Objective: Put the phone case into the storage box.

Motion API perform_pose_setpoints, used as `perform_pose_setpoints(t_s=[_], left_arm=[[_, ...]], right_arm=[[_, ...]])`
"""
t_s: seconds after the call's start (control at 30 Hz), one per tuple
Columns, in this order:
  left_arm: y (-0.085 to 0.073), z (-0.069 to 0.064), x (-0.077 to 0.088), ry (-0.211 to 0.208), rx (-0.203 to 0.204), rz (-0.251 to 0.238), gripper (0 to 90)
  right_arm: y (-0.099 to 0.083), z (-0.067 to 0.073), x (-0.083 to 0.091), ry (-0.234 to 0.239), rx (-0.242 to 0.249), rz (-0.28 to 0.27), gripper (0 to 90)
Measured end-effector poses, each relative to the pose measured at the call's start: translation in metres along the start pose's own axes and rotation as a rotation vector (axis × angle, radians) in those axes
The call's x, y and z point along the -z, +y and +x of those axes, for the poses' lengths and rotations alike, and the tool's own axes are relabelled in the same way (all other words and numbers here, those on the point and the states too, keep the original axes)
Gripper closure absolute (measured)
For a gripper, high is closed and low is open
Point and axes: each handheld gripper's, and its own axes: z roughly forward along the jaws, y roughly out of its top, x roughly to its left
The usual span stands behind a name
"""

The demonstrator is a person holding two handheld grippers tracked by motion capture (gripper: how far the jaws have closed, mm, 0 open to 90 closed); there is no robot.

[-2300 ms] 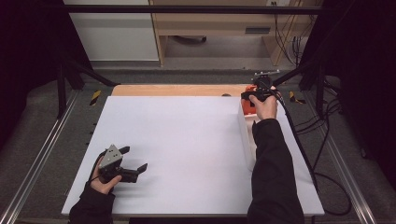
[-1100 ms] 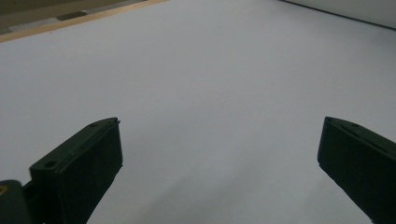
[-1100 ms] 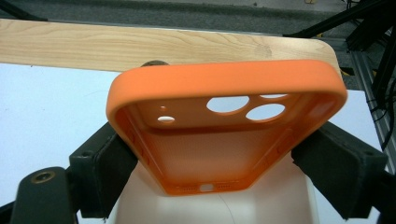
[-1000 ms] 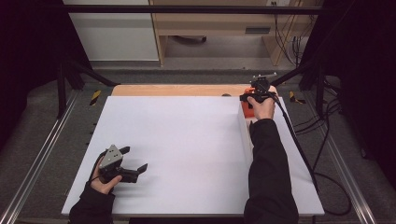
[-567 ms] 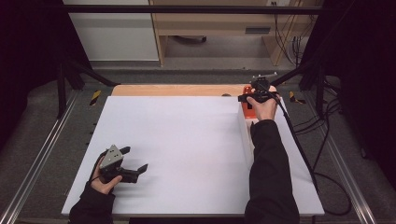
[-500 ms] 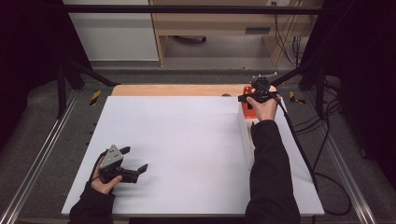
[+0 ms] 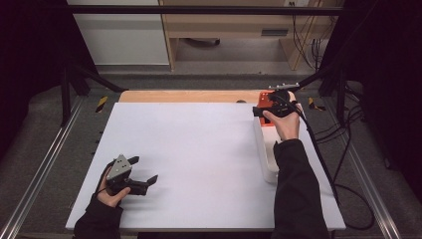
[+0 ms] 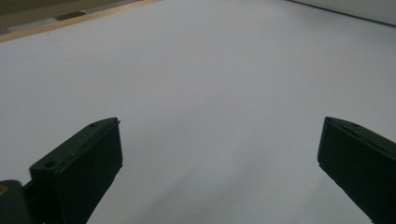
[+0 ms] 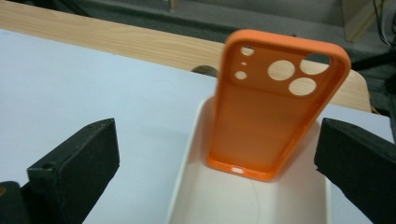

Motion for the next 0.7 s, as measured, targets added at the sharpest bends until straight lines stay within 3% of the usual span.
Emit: perform_pose_setpoints(t_s=[0.23, 0.53, 0.7], left_arm=[[0.0, 0.0, 0.0, 0.001, 0.001, 0.001, 0.0], [0.001, -0.001, 0.001, -0.004, -0.002, -0.006, 0.0], [0.002, -0.002, 0.001, -0.008, -0.004, -0.007, 0.0]], right_arm=[[-0.009, 0.012, 0.033, 0.11, 0.054, -0.092, 0.4], [-0.024, 0.023, 0.064, 0.203, 0.094, -0.197, 0.5], [-0.037, 0.031, 0.081, 0.271, 0.148, -0.272, 0.5]])
